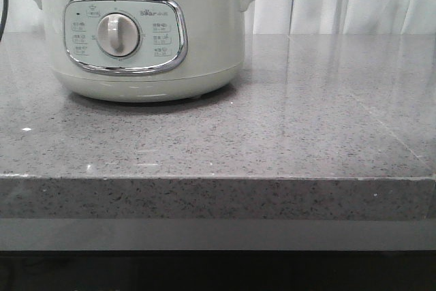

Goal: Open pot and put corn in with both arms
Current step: 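Lower the held glass lid back onto the pot with the left gripper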

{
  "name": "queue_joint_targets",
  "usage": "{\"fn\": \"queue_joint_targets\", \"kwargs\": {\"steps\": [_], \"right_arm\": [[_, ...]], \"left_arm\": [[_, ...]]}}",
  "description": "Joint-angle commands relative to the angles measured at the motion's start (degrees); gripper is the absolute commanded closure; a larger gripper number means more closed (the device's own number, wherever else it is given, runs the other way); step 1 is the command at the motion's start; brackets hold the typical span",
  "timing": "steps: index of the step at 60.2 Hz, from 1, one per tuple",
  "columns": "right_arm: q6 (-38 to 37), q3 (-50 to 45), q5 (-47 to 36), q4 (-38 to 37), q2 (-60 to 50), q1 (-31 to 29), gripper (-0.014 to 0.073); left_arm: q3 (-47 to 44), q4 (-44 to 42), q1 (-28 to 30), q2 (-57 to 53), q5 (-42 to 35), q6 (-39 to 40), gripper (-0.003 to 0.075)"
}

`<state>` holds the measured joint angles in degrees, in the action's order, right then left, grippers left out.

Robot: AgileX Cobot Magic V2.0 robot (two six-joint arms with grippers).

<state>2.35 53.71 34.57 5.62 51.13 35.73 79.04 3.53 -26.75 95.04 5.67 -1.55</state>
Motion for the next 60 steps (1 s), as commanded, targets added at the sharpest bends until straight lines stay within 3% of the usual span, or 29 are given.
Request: {"fn": "queue_joint_targets", "kwargs": {"steps": [1, 5, 10, 25, 38, 60], "right_arm": [[0.23, 1.45, -3.56, -0.17, -0.39, -0.48, 0.0072], [0.23, 1.45, -3.56, -0.17, -0.39, -0.48, 0.0072], [0.23, 1.45, -3.56, -0.17, -0.39, -0.48, 0.0072], [0.23, 1.45, -3.56, -0.17, -0.39, -0.48, 0.0072], [0.23, 1.45, -3.56, -0.17, -0.39, -0.48, 0.0072], [0.23, 1.45, -3.56, -0.17, -0.40, -0.48, 0.0072]], "left_arm": [[2.30, 0.20, -0.33, -3.80, -4.70, 0.18, 0.0334], [2.94, 0.09, -0.33, -3.80, -4.15, 0.18, 0.0235], [4.79, 0.09, -0.33, -4.08, -1.77, 0.18, 0.0184], [9.45, -1.56, -0.33, -10.92, 8.81, 0.18, 0.0185], [8.67, -3.53, -0.33, -22.09, 24.11, 0.18, 0.0185], [-10.50, -3.86, -0.33, -42.70, 28.66, 0.18, 0.0185]]}}
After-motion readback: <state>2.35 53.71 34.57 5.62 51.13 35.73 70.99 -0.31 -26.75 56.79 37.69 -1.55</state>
